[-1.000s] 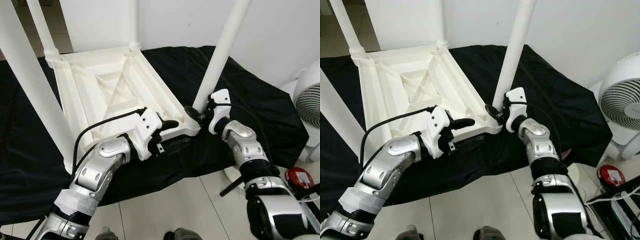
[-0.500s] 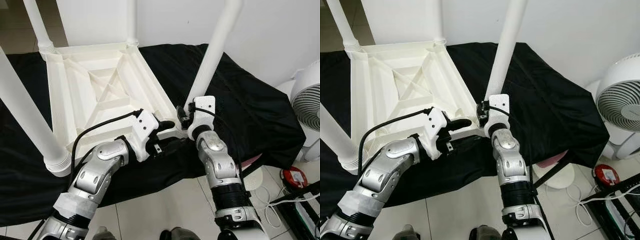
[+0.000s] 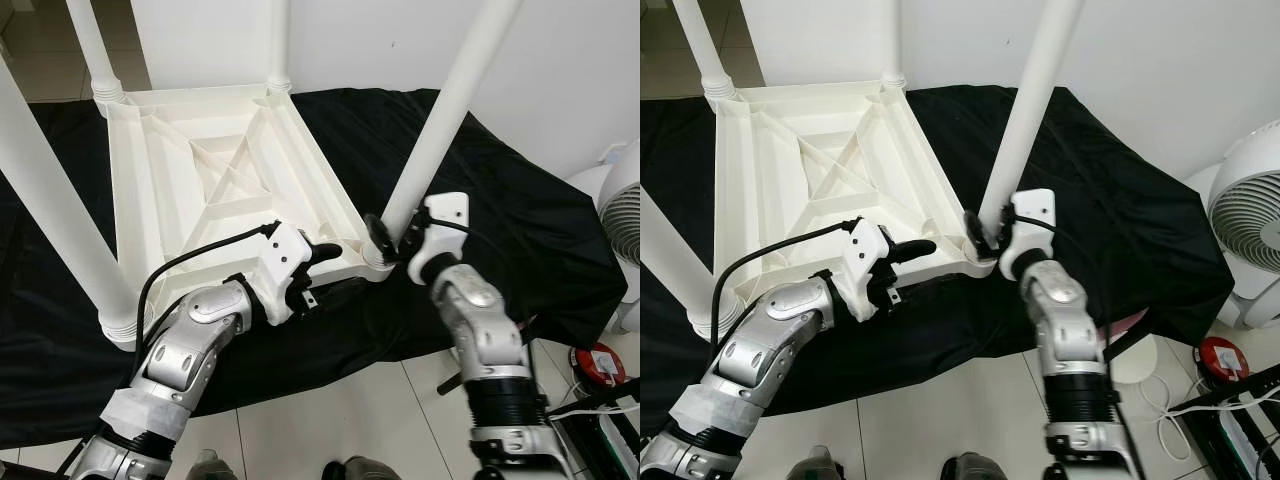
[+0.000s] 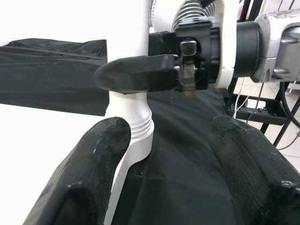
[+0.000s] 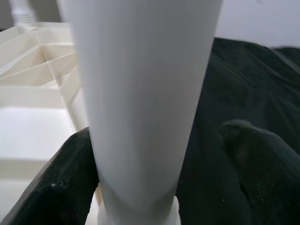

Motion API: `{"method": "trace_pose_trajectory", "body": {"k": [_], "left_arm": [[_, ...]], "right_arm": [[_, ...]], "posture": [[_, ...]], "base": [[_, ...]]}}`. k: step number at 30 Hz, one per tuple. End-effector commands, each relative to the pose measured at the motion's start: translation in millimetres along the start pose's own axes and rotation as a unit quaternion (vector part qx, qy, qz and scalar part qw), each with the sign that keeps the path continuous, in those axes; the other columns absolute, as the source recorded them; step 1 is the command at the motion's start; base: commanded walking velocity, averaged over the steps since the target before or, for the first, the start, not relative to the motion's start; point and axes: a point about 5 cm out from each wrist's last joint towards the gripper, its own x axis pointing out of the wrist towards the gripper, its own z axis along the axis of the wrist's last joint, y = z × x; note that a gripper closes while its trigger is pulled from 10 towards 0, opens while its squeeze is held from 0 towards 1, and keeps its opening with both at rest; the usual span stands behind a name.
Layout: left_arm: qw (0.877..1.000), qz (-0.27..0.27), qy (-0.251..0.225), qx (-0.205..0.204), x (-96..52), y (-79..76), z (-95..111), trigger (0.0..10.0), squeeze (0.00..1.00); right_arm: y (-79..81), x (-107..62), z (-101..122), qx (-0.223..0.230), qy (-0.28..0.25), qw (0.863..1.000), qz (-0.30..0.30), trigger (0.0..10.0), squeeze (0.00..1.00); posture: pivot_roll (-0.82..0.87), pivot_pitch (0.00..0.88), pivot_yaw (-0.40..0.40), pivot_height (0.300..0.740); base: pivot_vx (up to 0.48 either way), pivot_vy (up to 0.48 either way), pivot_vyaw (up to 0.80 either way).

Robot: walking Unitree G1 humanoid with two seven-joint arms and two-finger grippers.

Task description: Building children table

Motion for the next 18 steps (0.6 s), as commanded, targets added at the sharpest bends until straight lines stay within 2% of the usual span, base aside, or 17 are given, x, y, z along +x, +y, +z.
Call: {"method": "trace_pose_trajectory", "body": {"k": [1, 2, 4, 6, 8, 9, 10, 12, 15, 18], "left_arm": [[1.0, 0.01, 0.016, -0.004, -1.4, 0.9, -5, 10.0, 0.0], [1.0, 0.01, 0.016, -0.004, -1.4, 0.9, -5, 10.0, 0.0], [1.0, 0.005, 0.019, -0.004, -2.7, 0.1, -5, 10.0, 0.0], [1.0, 0.005, 0.019, -0.004, -2.7, 0.1, -5, 10.0, 0.0], [1.0, 0.004, 0.019, -0.003, -2.8, -0.2, -5, 10.0, 0.0], [1.0, 0.004, 0.018, -0.002, -1.8, -0.3, -5, 10.0, 0.0], [1.0, 0.004, 0.018, -0.002, -1.8, -0.3, -5, 10.0, 0.0], [1.0, 0.008, 0.017, 0.002, 1.1, 0.3, -4, 10.0, 0.0], [1.0, 0.008, 0.014, 0.006, 3.0, -0.4, -3, 10.0, 0.0], [1.0, 0.001, 0.01, 0.012, 6.9, -3.3, -2, 10.0, 0.0]], "right_arm": [[-9.1, -4.6, -2, -0.003, -0.006, 1.0, 0.03, 10.0, 0.0], [-9.1, -4.6, -2, -0.003, -0.006, 1.0, 0.03, 10.0, 0.0], [-17.2, -8.2, -5, -0.006, -0.005, 0.996, 0.087, 10.0, 0.0], [-17.2, -8.2, -5, -0.006, -0.005, 0.996, 0.087, 10.0, 0.0], [-18.5, -8.8, -6, -0.011, -0.005, 0.994, 0.108, 10.0, 0.0], [-18.7, -7.9, -9, -0.013, 0.003, 0.991, 0.137, 10.0, 0.0], [-18.7, -7.9, -9, -0.013, 0.003, 0.991, 0.137, 10.0, 0.0], [-19.3, -0.3, -14, -0.016, 0.018, 0.986, 0.167, 10.0, 0.0], [-19.2, 8.2, -17, -0.008, 0.025, 0.985, 0.172, 10.0, 0.0], [-8.7, 29.7, -20, -0.011, 0.035, 0.979, 0.2, 10.0, 0.0]], "posture": [[0.04, 0.0, -0.088, 0.74], [0.04, 0.0, -0.088, 0.74], [0.04, 0.0, -0.087, 0.74], [0.04, 0.0, -0.087, 0.74], [0.04, 0.0, -0.083, 0.74], [0.04, 0.0, -0.083, 0.74], [0.04, 0.0, -0.083, 0.74], [0.04, 0.0, -0.079, 0.74], [0.04, 0.0, -0.079, 0.74], [0.05, 0.0, -0.078, 0.74]], "base": [[0.0, 0.0, 0.0], [0.0, 0.0, 0.0], [0.0, 0.0, 0.0], [0.0, 0.0, 0.0], [0.0, 0.0, 0.0], [0.0, 0.0, 0.0], [0.0, 0.0, 0.0], [0.0, 0.0, 0.0], [0.0, 0.0, 0.0], [0.0, 0.0, 0.0]]}}
